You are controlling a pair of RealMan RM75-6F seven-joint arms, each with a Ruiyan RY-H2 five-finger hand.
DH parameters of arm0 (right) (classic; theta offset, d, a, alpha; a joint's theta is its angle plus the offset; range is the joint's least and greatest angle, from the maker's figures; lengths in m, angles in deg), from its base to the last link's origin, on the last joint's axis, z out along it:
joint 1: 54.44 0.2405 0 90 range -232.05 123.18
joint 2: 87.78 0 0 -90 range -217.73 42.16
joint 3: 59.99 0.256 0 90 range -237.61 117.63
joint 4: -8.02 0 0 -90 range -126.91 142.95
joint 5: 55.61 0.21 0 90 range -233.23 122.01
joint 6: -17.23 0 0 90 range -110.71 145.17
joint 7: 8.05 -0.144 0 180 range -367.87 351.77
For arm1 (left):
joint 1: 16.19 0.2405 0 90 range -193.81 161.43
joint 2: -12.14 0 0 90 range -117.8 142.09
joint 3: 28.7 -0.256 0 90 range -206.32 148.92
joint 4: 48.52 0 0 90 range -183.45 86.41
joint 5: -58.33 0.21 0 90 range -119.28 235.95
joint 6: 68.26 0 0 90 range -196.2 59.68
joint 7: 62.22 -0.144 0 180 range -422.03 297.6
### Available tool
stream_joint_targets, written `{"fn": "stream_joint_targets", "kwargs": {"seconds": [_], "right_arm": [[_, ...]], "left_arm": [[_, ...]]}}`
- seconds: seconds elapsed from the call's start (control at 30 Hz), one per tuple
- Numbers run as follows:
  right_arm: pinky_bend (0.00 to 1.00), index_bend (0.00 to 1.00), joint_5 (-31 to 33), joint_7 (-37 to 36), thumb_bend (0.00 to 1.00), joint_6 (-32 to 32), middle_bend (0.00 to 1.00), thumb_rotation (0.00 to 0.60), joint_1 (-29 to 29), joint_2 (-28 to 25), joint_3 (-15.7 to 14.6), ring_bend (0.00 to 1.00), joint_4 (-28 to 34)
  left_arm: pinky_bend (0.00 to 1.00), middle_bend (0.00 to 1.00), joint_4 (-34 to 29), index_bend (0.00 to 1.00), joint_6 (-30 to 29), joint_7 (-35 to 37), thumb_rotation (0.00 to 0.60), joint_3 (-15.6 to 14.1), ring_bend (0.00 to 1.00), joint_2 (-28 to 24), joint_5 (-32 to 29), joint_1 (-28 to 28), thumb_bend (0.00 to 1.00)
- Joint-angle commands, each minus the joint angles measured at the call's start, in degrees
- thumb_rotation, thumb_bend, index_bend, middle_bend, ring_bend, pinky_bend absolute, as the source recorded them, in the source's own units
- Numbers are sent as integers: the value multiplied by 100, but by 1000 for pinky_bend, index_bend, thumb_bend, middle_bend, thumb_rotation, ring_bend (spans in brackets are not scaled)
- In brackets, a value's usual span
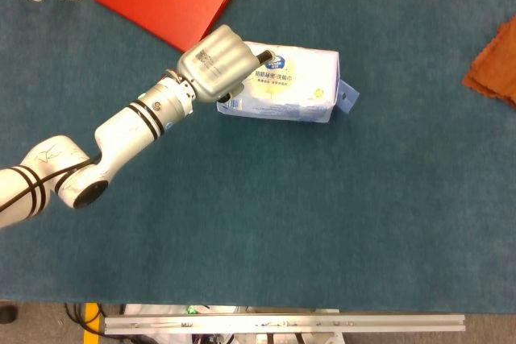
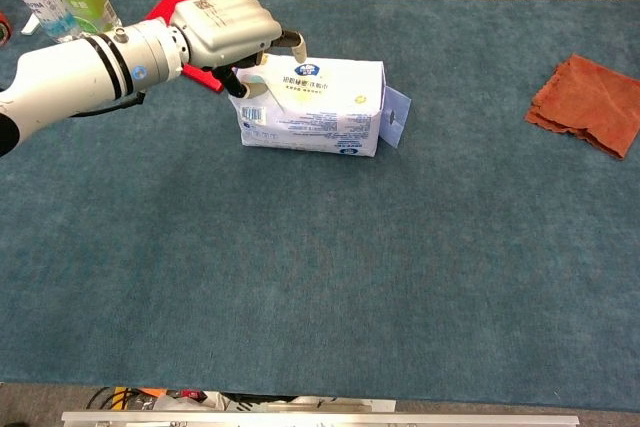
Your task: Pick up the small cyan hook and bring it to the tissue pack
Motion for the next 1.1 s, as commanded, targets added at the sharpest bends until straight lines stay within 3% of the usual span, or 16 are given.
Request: {"fn": "stream_joint_targets", "kwargs": {"seconds": [0.03,1.1], "right_arm": [[324,179,7,2,436,-5,332,600,-7,-4,1,260,-5],[324,173,33,-112,436,-74,332,600,-115,-20,-13,261,-73]], "left_arm": [[972,963,45,249,38,14,600,67,1000,49,-89,-30,347],[972,962,405,252,206,-469,600,234,1000,395,-682,-167,346]]}}
